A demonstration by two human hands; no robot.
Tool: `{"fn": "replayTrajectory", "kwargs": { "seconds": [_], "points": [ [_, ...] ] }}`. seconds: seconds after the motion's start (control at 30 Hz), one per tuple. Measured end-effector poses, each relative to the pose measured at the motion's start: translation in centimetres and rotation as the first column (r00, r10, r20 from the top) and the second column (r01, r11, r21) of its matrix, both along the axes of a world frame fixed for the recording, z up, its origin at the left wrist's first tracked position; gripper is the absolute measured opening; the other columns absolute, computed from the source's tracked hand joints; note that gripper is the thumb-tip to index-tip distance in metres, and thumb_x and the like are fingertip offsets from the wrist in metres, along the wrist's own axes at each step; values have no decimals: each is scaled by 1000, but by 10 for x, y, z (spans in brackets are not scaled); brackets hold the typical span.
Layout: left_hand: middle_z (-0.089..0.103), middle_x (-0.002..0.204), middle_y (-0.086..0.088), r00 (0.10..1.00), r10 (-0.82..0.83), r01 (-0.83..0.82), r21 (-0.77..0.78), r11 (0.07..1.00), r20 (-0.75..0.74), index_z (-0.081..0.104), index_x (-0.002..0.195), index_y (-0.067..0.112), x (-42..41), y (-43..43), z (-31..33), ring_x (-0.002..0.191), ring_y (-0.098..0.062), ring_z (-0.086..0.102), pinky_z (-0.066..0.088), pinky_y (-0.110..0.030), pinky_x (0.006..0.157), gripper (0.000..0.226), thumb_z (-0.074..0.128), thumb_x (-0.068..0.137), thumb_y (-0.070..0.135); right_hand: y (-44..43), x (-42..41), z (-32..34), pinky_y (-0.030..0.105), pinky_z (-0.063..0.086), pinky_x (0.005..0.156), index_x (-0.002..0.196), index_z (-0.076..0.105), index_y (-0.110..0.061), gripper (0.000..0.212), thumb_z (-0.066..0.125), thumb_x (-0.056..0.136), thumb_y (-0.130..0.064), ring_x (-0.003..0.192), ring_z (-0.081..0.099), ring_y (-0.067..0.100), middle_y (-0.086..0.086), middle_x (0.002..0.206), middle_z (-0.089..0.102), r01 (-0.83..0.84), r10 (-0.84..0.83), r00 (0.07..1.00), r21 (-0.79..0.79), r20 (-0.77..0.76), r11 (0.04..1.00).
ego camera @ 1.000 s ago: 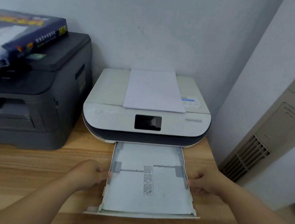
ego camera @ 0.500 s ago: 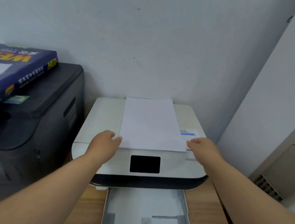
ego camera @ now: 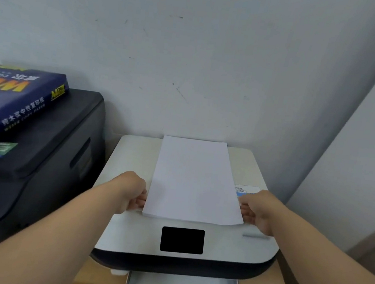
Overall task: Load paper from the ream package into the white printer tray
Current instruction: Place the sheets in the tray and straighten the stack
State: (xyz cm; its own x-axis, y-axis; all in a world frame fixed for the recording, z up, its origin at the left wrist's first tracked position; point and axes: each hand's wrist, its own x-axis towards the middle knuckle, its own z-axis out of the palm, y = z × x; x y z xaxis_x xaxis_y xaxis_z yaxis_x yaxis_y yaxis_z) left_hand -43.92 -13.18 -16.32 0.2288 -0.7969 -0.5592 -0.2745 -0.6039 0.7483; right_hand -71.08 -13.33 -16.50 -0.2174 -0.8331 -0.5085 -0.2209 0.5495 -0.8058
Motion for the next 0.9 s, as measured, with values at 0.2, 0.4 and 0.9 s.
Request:
{"fn": "replayTrajectory", "kwargs": {
  "seconds": [0.2,0.4,0.9],
  "points": [
    [55,62,-7,997,-78,78,39,996,7,53,67,5,-14,5,3,52,-16,46,37,-15,38,30,35,90,0,1,2,4,35,50,73,83,53,-8,10,53,92,-7,77,60,28,11,84,62,-46,35,991,86,126,995],
    [64,77,-9,997,-83,83,-11,996,3,64,84,4,-17,13,-1,60,-19,54,42,-23,56,25,40,90,9,15,12,-4,26,53,46,113,51,-8,20,44,96,-2,70,61,23,13,99,62,30,-38,969,36,244,999],
    [57,112,-10,996,-12,-3,-173,985,-84,47,119,12,-25,55,-14,85,-23,58,49,-27,47,25,45,95,17,54,9,-3,33,52,55,103,52,-15,9,49,95,-11,73,62,23,9,88,64,134,-135,916,28,378,991]
  ]
}}
